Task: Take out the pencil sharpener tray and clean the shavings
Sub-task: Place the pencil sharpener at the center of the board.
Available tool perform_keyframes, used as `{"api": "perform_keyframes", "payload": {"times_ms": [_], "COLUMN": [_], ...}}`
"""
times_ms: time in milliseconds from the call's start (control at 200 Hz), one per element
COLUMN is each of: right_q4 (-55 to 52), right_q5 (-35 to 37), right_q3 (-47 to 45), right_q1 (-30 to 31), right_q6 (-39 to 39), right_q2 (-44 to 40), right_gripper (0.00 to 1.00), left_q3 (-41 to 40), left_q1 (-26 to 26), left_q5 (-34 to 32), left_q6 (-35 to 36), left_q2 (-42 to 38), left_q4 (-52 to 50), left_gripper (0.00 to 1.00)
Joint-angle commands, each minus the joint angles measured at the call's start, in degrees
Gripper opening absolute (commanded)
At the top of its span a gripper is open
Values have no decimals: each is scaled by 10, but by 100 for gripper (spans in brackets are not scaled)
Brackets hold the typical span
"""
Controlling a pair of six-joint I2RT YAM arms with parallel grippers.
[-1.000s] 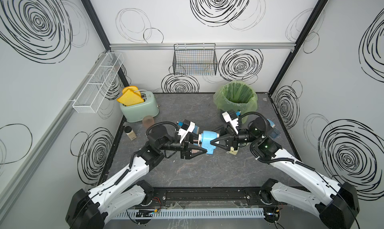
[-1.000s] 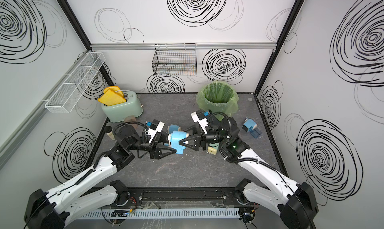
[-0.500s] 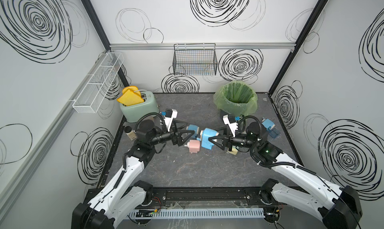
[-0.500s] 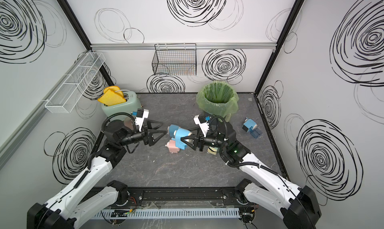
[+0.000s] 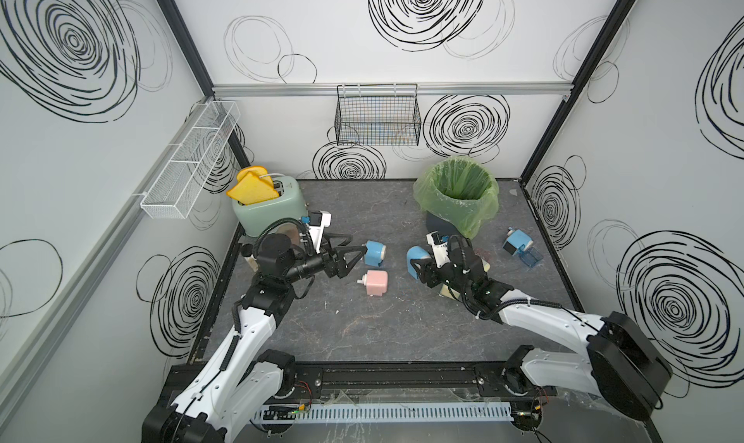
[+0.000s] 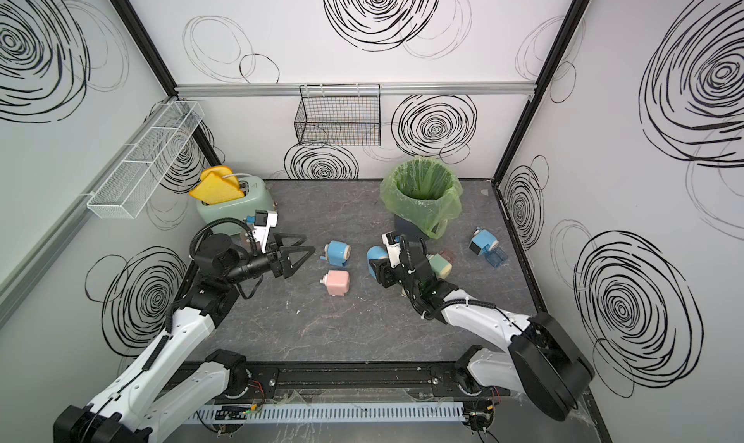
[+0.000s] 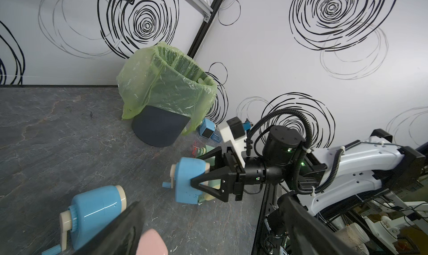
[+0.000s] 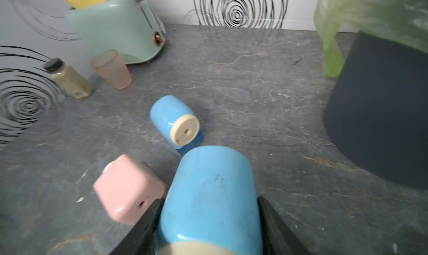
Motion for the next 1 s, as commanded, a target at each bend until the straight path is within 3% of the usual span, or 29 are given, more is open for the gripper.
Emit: {"api": "perform_keyframes", "payload": {"times_ms": [0,220,500,580,745,920,995], "right_q4": [124,229,222,217,200,180,168], "right_q5": [105,167,198,203,177,158,136], "right_q3": [10,24,51,43,30,24,19], "right_q1": [5,3,2,2,1,2,8], "right_q6": [-23,-39,-7,0,2,-1,-17], "right_q2": [44,157,233,231,213,175,134], "right_gripper": [46,47,52,58,81,90,99], "left_q3": [1,3,5,5,5,2,2], "left_q1": [-8,-19,-24,-24,-24,-24,-24], "left_q5": [-4,-8,-13,-14,-14,-14,-16], "left_q6": [4,12,16,16,14,13,12], "left_q2": [-10,-10,-10,-9,-10,-11,-11], "left_q4": [12,2,-5,-5,-2,-2,-1], "left_gripper": [97,97,97,97,97,97,97]}}
